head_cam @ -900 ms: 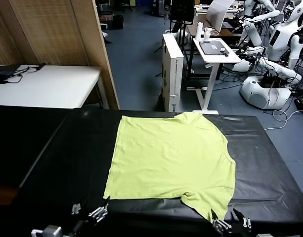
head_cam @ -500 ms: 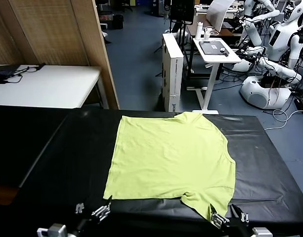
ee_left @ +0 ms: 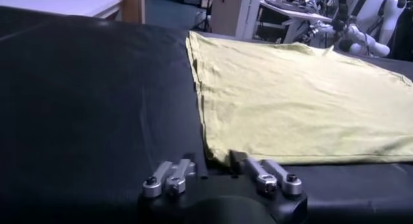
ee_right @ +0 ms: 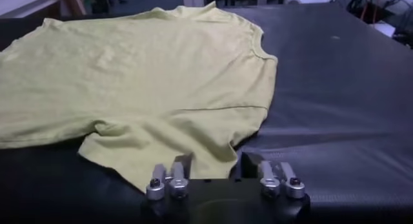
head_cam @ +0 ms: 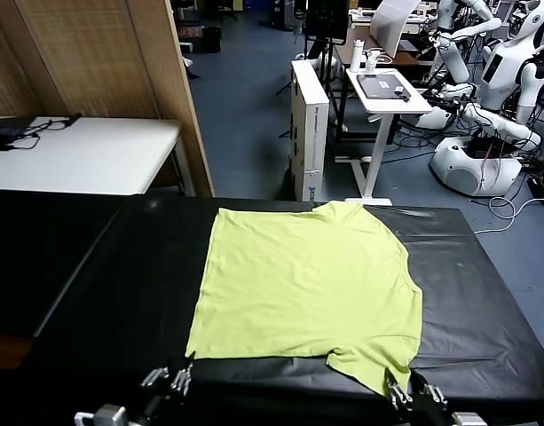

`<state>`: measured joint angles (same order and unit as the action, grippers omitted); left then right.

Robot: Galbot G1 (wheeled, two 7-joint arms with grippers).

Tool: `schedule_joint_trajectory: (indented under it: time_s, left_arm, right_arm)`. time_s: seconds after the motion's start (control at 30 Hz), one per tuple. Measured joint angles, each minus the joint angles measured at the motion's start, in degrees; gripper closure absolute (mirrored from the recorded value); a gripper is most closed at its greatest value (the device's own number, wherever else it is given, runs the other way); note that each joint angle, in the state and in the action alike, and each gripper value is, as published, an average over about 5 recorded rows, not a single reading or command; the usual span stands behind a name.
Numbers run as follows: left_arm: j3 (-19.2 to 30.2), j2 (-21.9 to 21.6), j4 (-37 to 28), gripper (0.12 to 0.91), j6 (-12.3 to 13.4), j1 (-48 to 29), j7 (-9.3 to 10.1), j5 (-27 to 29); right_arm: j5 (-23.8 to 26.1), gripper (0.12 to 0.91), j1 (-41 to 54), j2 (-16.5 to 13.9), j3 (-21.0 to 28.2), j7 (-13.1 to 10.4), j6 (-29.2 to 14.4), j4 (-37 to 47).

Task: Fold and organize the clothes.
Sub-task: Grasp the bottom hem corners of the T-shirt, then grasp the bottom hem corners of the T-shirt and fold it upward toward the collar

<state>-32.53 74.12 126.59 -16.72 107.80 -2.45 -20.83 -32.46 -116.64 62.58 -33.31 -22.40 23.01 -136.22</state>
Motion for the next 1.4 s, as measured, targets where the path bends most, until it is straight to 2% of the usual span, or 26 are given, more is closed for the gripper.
schedule_joint_trajectory:
  time_s: [0.17, 0.27, 0.37, 0.57, 0.83, 1.07, 1.4]
  left_arm:
    - [-0.7, -0.3, 1.5, 0.885, 0.3, 1.6, 0.45, 0.0]
    - [-1.6, -0.9, 2.8, 0.885, 0.6, 3.2, 0.73, -0.1]
    - [-2.5, -1.4, 4.3, 0.885, 1.0, 5.1, 0.85, -0.3]
    - [-3.8, -1.4, 7.1, 0.885, 2.8, 8.1, 0.63, -0.2]
    - [-3.4, 0.8, 6.9, 0.885, 5.4, 5.2, 0.90, -0.7]
    - [-2.7, 1.7, 3.8, 0.885, 5.6, -2.5, 1.59, -2.1]
    - [1.1, 2.0, -2.9, 0.885, 5.7, -11.2, 1.62, 0.7]
  right_arm:
    - [0.7, 0.885, -2.5, -0.3, -0.1, -2.4, 3.5, -2.8]
    - [0.6, 0.885, -3.4, -0.3, -0.2, -2.6, 3.6, -3.9]
    - [0.7, 0.885, -3.3, -0.1, -0.3, -1.0, 1.3, -4.4]
    - [2.6, 0.885, -0.9, 0.3, -1.3, 4.0, -5.3, -3.9]
    - [0.2, 0.885, 8.2, -1.2, -1.5, 6.7, -6.5, 0.3]
    - [-2.6, 0.885, 18.7, -2.5, 0.6, 5.9, -4.4, 7.5]
    - [-6.0, 0.885, 33.7, -5.4, 4.0, 4.1, -1.7, 17.4]
